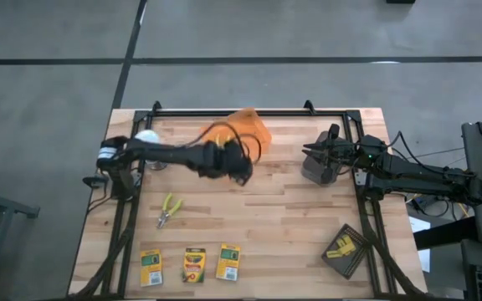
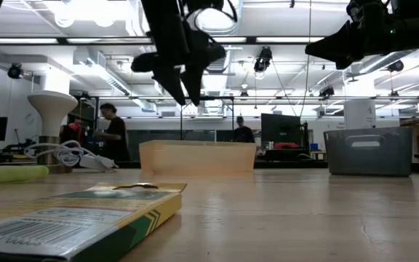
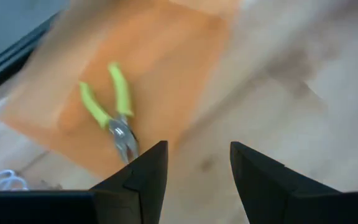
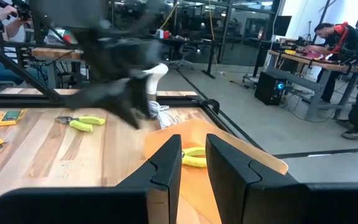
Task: Pick & Place School Supplies
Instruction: Put the yellow hole puncher into the orange bin
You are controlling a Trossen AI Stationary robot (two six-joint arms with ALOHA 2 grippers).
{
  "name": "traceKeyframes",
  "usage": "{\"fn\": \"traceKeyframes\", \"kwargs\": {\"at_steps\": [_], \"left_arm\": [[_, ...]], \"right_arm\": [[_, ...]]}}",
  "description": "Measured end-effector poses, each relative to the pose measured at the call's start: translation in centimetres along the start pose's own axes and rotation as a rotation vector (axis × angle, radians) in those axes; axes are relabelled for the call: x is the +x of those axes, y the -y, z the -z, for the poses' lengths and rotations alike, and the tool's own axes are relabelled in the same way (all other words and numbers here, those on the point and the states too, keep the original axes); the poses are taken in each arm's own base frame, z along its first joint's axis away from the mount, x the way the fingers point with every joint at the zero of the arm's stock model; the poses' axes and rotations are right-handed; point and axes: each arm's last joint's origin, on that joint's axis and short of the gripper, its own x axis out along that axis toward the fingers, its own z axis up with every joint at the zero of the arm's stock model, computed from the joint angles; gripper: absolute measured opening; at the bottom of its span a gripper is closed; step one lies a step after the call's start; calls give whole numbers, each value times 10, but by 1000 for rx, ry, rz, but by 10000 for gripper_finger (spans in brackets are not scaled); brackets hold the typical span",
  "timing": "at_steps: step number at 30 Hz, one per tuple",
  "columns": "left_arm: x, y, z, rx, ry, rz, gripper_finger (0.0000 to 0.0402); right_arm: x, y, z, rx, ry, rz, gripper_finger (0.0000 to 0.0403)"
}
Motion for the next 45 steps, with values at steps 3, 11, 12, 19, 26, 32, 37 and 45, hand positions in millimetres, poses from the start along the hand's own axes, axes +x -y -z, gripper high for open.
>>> {"fn": "traceKeyframes", "kwargs": {"at_steps": [3, 11, 12, 19, 26, 32, 37, 45], "left_arm": [[-13, 18, 24, 70, -1, 39, 179], [-34, 47, 96, 206, 39, 87, 179], [-37, 49, 104, 242, 47, 91, 179], [-59, 60, 139, 459, 73, 146, 178], [-66, 62, 146, 311, 96, 149, 179], [-65, 52, 147, 23, 33, 78, 179], [-65, 40, 152, -17, -56, -15, 179], [-66, 26, 161, -74, -282, -141, 179]], "right_arm": [[0, 0, 0, 0, 0, 0, 68], [0, 0, 0, 0, 0, 0, 68], [0, 0, 0, 0, 0, 0, 68], [0, 0, 0, 0, 0, 0, 68], [0, 0, 0, 0, 0, 0, 68], [0, 0, 0, 0, 0, 0, 68], [0, 0, 0, 0, 0, 0, 68], [0, 0, 0, 0, 0, 0, 68]]}}
